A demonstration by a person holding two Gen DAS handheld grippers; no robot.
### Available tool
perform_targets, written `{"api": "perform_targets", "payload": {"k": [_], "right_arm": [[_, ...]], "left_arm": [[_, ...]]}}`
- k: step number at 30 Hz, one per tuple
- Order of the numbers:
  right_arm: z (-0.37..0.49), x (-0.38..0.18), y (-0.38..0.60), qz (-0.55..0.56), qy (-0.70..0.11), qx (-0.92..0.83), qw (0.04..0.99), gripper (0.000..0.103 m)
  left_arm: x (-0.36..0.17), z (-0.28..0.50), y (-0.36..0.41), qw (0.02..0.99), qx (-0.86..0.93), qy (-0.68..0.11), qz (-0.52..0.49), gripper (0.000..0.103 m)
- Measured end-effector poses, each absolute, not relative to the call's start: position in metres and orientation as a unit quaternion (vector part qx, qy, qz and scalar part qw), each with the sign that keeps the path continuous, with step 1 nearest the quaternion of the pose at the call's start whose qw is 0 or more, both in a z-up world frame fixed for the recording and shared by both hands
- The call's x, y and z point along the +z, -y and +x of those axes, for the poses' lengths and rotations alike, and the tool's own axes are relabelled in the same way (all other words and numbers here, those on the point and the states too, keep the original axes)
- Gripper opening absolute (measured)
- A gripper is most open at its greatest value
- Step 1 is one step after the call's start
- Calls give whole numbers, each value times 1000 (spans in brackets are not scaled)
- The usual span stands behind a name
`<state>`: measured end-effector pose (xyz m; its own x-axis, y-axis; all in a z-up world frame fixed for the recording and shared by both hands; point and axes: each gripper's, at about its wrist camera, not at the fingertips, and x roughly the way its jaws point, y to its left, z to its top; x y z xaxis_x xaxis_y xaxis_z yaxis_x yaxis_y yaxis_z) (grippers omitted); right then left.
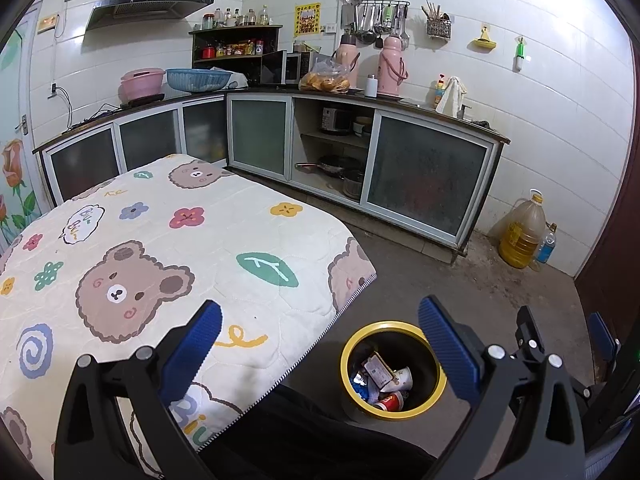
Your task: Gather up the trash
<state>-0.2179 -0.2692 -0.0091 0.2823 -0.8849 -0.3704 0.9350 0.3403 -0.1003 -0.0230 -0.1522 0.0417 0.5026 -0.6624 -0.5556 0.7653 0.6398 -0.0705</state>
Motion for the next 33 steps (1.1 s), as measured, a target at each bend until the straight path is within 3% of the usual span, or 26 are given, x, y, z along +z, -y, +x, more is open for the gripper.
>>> {"api": "perform_targets", "payload": {"k": [33], "right_arm": [[-221,-10,278,82,-194,-573,792,95]], "left_arm": [[33,-20,164,843,-438,-293,109,95]]}}
